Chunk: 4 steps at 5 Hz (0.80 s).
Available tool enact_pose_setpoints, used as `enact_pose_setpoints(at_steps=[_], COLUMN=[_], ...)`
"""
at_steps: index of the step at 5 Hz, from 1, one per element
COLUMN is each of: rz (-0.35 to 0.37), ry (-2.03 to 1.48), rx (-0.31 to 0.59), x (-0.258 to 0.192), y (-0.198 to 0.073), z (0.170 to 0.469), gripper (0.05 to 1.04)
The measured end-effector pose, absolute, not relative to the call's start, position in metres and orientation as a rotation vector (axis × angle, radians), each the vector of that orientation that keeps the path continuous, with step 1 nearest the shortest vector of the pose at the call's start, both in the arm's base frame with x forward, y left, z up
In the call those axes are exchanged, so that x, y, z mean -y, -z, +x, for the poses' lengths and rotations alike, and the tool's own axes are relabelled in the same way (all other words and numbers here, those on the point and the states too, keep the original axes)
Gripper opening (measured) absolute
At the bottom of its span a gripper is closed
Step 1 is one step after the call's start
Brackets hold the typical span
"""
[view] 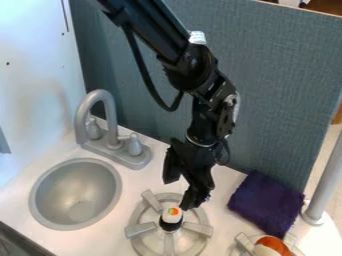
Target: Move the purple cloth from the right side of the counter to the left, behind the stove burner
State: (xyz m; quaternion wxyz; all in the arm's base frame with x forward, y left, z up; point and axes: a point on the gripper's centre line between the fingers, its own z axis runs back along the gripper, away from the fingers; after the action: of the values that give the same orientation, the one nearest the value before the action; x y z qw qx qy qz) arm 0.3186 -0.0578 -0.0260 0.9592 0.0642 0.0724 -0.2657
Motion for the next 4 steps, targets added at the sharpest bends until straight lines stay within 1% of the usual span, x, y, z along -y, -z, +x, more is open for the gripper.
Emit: enact_pose_setpoints(at_steps=[1,2,3,4], rz=[0.124,0.078,0.035,-0.012], ry=[0.537,0.531,0.515,0.468], rx=[-0.186,-0.16,-0.043,0.069], x=[0.057,0.066,0.085,0.105], y=[0.038,0.038,0.029,0.034], z=[0.312,0.317,0.341,0.354], gripper=[1.0,1.0,1.0,1.0])
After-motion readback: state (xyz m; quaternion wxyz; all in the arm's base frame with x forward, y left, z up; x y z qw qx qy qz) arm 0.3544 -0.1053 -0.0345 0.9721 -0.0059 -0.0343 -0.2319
